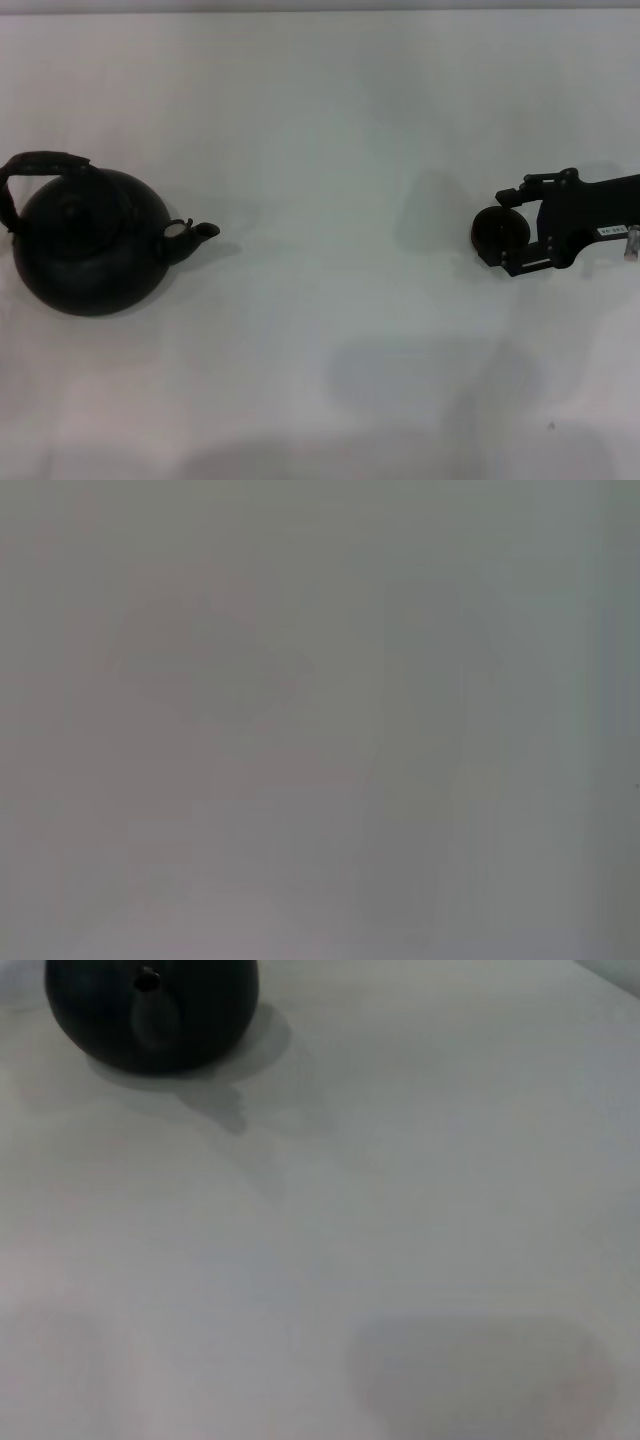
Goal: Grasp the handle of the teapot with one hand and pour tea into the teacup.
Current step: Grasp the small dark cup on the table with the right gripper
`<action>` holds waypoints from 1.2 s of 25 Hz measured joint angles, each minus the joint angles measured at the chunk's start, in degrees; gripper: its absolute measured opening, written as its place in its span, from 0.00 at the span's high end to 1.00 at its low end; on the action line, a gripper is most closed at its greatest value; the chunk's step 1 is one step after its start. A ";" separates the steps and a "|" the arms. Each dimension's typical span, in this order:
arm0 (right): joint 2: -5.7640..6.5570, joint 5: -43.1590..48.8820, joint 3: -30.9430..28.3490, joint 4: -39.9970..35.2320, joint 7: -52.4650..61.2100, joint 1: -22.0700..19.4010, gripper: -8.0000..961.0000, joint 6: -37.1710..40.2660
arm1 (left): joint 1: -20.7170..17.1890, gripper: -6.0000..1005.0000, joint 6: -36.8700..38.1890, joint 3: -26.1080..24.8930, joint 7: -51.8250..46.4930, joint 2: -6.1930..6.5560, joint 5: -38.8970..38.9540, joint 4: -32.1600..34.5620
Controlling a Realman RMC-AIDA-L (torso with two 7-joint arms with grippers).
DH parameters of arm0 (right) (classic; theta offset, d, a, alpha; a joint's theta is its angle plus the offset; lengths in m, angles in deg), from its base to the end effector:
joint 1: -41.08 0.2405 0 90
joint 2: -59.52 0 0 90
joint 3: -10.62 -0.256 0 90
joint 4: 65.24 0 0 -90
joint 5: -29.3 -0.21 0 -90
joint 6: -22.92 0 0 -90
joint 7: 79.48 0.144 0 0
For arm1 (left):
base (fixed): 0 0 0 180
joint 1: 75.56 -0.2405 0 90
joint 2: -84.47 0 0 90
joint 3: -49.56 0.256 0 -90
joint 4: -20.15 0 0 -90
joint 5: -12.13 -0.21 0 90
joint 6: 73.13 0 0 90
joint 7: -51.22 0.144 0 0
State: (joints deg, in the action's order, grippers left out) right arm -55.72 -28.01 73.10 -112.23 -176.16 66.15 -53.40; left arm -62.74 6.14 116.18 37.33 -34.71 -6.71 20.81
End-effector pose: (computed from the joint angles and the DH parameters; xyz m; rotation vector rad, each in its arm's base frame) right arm 0.3030 0.3261 -0.0046 -2.8425 0.4569 -0.0025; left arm -0.3922 0.2365 0.0117 -1.5167 -0.5729 -0.6093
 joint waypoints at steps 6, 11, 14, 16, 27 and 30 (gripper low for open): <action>-0.06 0.16 0.15 0.94 -0.16 0.19 0.11 1.17 | 0.02 0.15 0.00 0.00 0.03 0.00 0.03 -0.14; -0.07 0.18 0.62 1.10 -0.26 0.22 0.11 1.61 | 0.02 0.15 0.00 0.00 0.10 0.00 0.03 -0.14; -0.07 0.19 0.63 1.12 -0.33 0.24 0.11 1.63 | 0.02 0.15 0.01 0.00 0.10 0.00 0.04 -0.14; -0.07 0.19 0.67 1.12 -0.38 0.24 0.11 1.63 | 0.02 0.15 0.01 0.00 0.10 0.00 0.04 -0.14; -0.06 0.19 1.39 1.41 -0.41 0.24 0.11 1.66 | 0.02 0.15 0.01 0.00 0.10 0.00 0.03 -0.13; -0.06 0.07 1.39 1.59 -0.43 0.24 0.11 1.74 | 0.02 0.15 0.01 0.00 0.10 0.00 0.03 -0.13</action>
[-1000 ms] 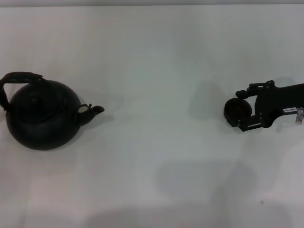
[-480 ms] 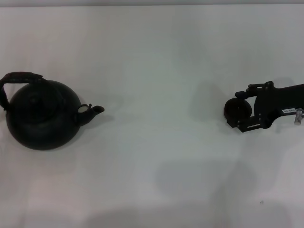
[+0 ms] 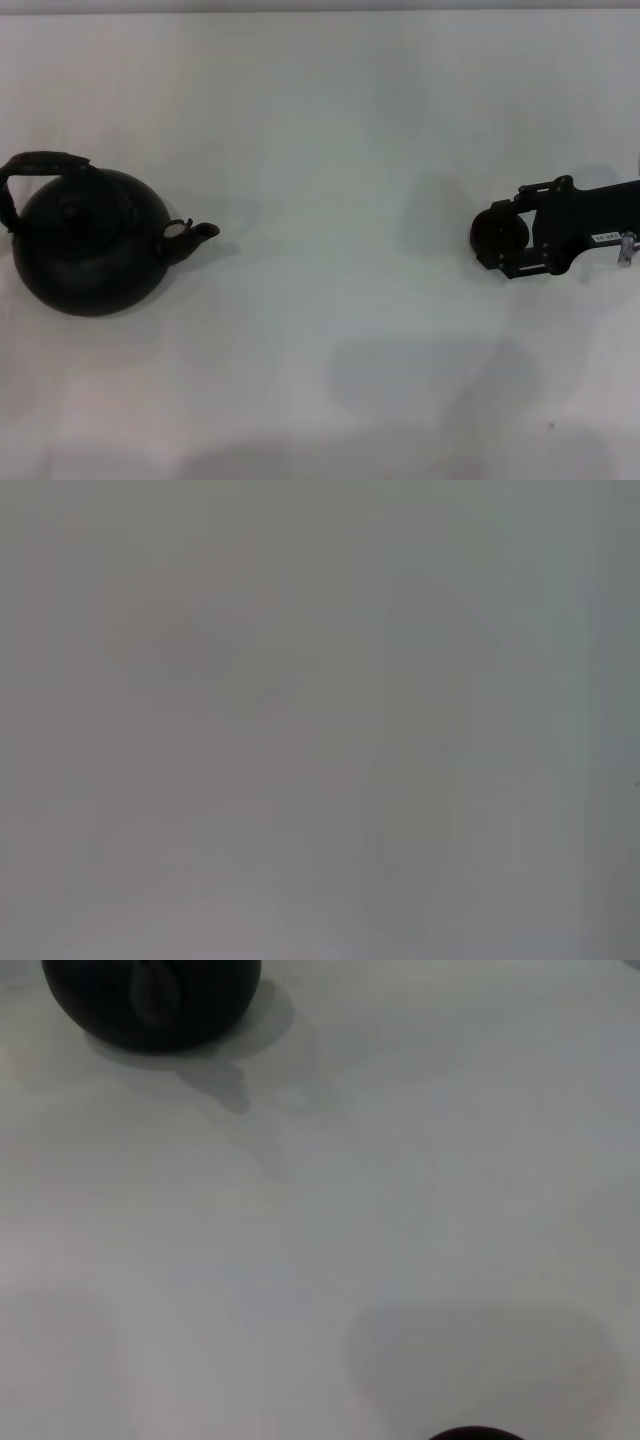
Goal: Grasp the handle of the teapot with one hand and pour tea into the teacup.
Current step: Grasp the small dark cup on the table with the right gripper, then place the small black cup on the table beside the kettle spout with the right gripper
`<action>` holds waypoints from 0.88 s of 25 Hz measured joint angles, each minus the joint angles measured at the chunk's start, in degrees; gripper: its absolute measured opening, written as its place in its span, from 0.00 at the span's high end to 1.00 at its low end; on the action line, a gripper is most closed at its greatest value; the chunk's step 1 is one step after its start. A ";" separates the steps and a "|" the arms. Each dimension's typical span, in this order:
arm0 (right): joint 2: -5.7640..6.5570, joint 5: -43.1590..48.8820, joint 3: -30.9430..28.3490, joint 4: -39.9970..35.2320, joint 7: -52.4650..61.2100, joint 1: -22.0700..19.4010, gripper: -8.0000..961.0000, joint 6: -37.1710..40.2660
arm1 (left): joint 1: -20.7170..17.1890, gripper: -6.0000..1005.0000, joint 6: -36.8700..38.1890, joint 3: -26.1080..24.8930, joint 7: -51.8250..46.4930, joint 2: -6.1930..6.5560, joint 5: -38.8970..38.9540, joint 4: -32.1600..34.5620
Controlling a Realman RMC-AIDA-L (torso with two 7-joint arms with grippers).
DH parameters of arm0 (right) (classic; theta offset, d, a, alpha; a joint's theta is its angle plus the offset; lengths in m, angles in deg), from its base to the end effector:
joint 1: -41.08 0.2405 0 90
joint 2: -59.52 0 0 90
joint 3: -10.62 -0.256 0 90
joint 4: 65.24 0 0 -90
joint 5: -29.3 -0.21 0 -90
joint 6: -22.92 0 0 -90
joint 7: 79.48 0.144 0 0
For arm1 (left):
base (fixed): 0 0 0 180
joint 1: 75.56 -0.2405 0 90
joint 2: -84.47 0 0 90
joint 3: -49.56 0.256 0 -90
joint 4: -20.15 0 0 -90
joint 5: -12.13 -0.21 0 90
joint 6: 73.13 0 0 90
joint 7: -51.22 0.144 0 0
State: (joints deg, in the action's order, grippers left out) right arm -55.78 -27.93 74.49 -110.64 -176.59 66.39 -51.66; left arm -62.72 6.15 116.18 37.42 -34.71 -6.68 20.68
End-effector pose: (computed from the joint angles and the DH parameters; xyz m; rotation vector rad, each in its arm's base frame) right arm 0.3065 0.3250 -0.0116 -2.8481 0.4578 -0.0297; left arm -0.3924 0.2362 0.0114 -1.5169 -0.5737 -0.6074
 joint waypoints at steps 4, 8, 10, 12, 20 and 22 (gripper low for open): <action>-0.02 -1.02 -0.36 -0.76 0.32 -0.01 0.25 -2.43 | 0.00 0.15 0.00 0.00 0.00 0.00 -0.06 0.00; 0.01 -3.19 -0.40 -1.22 0.49 0.40 0.25 -4.85 | -0.01 0.15 0.00 0.00 0.00 0.00 -0.15 0.00; 0.02 -4.24 -0.32 -1.26 0.67 1.00 0.25 -6.13 | 0.00 0.15 0.00 0.00 0.00 -0.03 -0.21 0.00; -0.05 -4.85 -0.04 -1.24 1.07 1.77 0.25 -7.03 | 0.00 0.15 0.00 0.00 -0.01 -0.07 -0.27 0.00; -0.41 -10.31 8.47 -0.56 1.55 5.09 0.25 -5.85 | 0.00 0.15 0.00 0.00 -0.14 -0.09 -0.41 0.13; -0.45 -12.27 11.14 -0.53 1.55 5.62 0.25 -4.51 | 0.00 0.15 0.00 0.00 -0.14 -0.09 -0.43 0.14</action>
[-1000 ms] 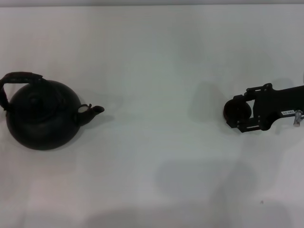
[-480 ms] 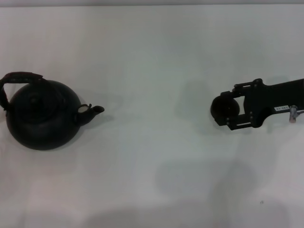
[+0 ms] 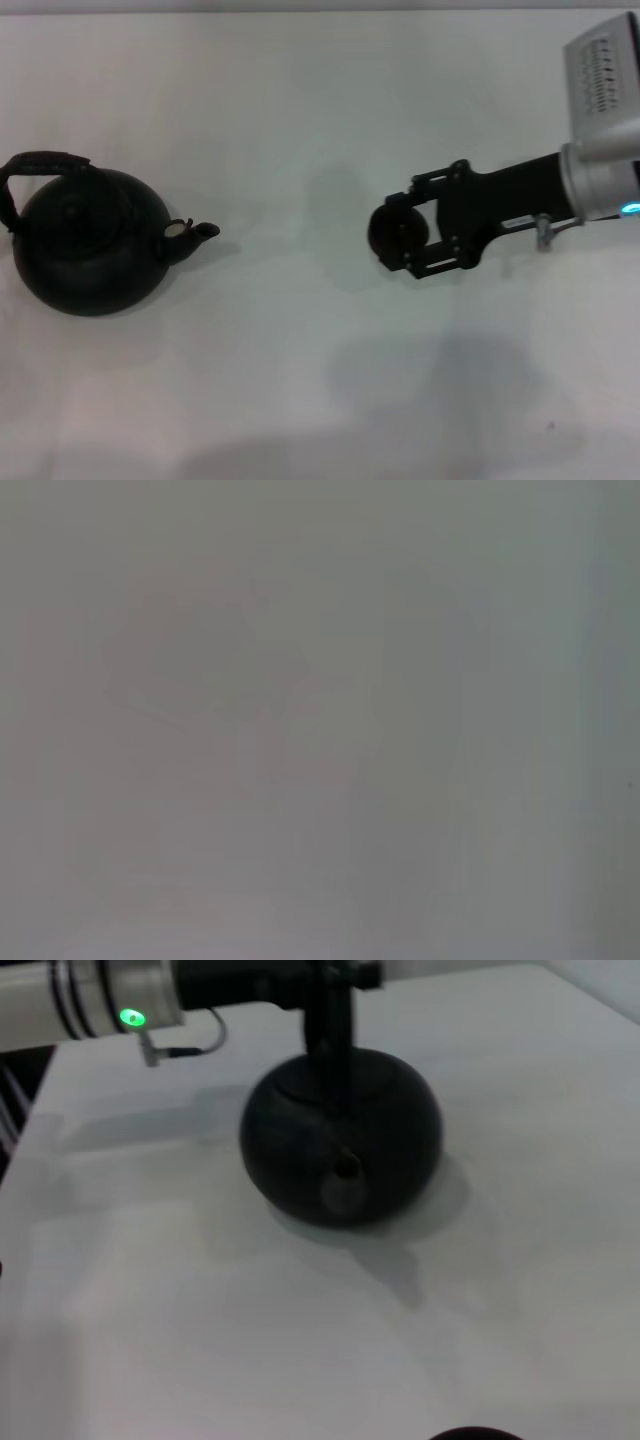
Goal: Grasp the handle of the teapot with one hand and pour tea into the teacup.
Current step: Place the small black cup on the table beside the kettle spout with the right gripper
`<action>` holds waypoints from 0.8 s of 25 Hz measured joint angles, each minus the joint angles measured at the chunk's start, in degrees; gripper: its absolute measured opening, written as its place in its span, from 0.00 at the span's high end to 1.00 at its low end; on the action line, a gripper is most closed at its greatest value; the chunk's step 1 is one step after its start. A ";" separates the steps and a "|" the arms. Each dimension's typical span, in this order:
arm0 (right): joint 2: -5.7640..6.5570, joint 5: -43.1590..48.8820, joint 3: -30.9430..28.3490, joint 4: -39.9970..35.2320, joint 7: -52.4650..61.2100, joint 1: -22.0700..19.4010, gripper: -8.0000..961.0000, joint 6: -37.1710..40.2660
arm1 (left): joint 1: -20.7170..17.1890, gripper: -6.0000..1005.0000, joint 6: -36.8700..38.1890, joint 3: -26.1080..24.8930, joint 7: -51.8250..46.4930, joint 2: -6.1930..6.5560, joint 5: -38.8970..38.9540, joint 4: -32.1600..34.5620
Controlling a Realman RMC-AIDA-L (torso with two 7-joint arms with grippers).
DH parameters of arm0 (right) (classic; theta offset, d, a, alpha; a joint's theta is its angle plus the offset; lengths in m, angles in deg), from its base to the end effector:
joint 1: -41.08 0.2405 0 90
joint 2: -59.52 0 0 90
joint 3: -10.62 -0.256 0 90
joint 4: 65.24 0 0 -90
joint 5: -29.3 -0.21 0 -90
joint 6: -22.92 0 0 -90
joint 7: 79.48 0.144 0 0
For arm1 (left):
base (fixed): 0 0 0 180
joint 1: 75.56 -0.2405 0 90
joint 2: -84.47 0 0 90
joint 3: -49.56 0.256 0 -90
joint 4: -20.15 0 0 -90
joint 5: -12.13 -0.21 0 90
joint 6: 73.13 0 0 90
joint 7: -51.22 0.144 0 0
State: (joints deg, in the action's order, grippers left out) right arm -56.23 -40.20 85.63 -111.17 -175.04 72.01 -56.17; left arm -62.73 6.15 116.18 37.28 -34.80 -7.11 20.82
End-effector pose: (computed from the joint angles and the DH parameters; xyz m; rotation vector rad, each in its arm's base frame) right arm 0.2331 0.3328 -0.0414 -3.0443 0.2760 0.1953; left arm -0.3913 0.2364 0.0102 -1.5237 -0.5732 -0.6117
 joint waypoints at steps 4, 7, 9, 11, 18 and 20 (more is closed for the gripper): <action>-0.07 -3.37 6.30 0.06 -0.02 0.89 0.25 4.14 | 0.00 0.15 0.00 0.00 0.02 0.00 -0.01 0.04; -0.12 -5.08 10.19 0.06 -0.02 1.24 0.25 6.76 | 0.00 0.15 0.00 0.00 0.03 0.00 -0.01 0.11; -0.16 -5.93 12.58 0.07 -0.01 1.32 0.25 8.76 | 0.00 0.15 0.00 0.00 0.06 0.01 0.00 0.14; -0.17 -6.63 14.63 0.11 0.00 1.33 0.25 10.75 | 0.00 0.15 0.00 0.00 0.12 0.03 0.02 0.14; -0.18 -7.08 16.59 0.85 -0.03 0.51 0.25 13.72 | 0.00 0.15 0.00 0.00 0.33 0.08 0.08 0.06; -0.18 -7.09 16.61 1.32 -0.20 0.41 0.25 14.11 | 0.00 0.15 0.00 0.00 0.33 0.09 0.07 0.15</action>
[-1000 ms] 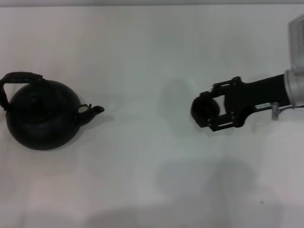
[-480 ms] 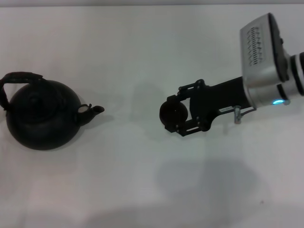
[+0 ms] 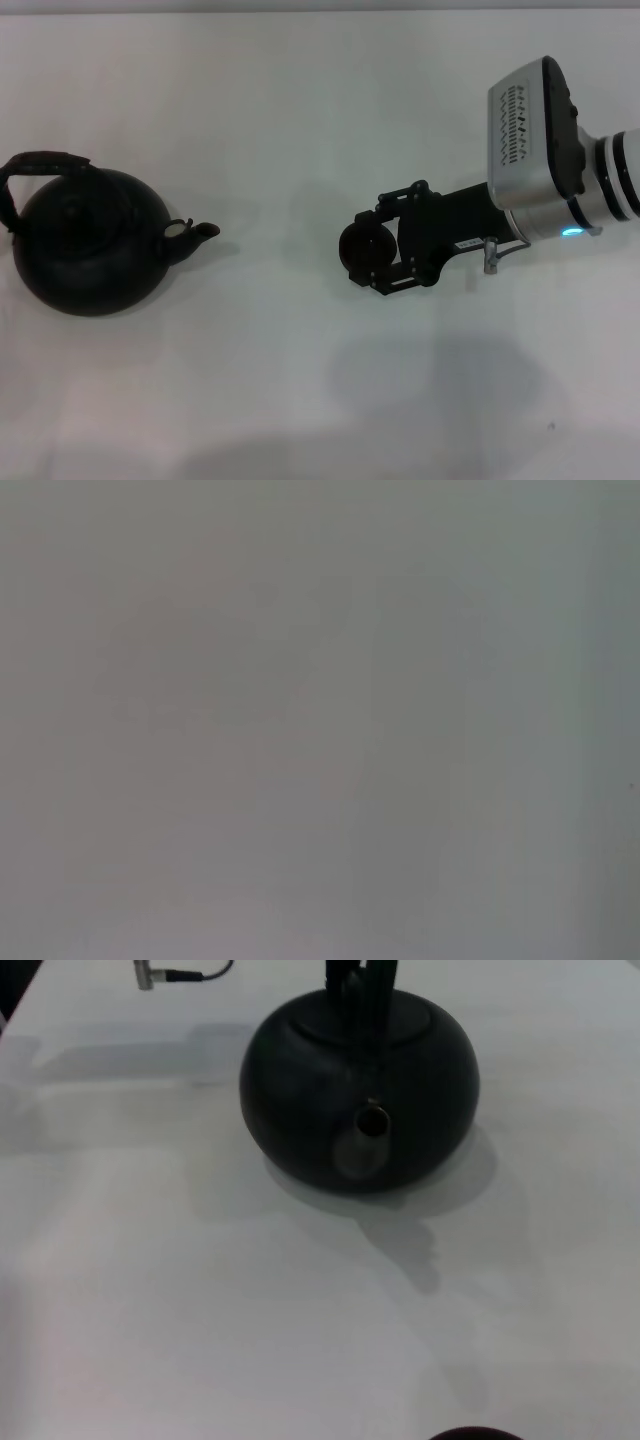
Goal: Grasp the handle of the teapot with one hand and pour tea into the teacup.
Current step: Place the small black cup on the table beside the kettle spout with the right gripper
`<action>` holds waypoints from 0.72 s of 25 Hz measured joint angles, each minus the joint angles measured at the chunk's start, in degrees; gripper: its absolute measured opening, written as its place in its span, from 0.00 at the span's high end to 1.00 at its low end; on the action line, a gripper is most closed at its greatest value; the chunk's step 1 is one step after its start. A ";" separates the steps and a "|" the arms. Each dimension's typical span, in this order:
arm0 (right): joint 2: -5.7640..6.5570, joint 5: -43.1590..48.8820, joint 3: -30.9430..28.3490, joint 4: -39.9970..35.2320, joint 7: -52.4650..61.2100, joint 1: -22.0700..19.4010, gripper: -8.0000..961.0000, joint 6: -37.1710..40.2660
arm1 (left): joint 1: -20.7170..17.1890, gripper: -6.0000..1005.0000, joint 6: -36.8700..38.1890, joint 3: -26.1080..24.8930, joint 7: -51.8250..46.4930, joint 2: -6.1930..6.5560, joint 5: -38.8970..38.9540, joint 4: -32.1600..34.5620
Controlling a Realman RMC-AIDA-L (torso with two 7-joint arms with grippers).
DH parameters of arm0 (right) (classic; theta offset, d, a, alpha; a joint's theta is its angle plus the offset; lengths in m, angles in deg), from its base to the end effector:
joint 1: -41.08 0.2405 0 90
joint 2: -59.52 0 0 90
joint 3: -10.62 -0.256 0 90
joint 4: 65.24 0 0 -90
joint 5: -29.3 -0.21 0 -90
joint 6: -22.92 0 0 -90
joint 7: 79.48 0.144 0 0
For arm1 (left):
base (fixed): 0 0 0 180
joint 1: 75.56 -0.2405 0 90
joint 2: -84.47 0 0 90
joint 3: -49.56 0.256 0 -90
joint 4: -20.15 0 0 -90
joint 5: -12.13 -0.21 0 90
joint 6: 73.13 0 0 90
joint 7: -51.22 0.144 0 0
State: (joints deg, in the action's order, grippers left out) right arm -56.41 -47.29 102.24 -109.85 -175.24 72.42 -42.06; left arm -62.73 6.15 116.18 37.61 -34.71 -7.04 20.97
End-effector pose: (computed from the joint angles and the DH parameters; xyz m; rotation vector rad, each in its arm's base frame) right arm 0.2261 0.3309 -0.0835 -3.0251 0.1728 0.0852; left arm -0.3914 0.2370 0.0114 -1.5233 -0.5649 -0.6074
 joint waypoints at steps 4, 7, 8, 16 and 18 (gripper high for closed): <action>0.00 -0.02 0.03 0.81 -0.24 -0.26 0.25 0.90 | 0.04 0.15 0.00 0.00 0.00 0.00 -0.04 0.05; 0.00 -0.04 0.05 1.31 -0.26 -0.40 0.25 1.36 | 0.08 0.15 0.00 0.00 0.00 0.00 -0.07 0.06; 0.00 -0.05 0.05 1.43 -0.26 -0.45 0.25 1.36 | 0.09 0.15 0.00 0.00 0.00 0.00 -0.07 0.04; 0.02 0.19 0.06 2.19 -0.26 -0.49 0.24 1.38 | 0.18 0.15 0.00 0.00 -0.01 -0.06 -0.09 -0.25; 0.08 0.07 0.06 2.54 -0.20 -0.45 0.24 1.37 | 0.18 0.15 0.00 0.00 -0.01 -0.07 -0.09 -0.29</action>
State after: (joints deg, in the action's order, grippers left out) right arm -56.33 -47.21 102.30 -107.31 -175.44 71.97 -40.69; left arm -62.55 6.14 116.18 37.60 -34.78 -7.12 20.68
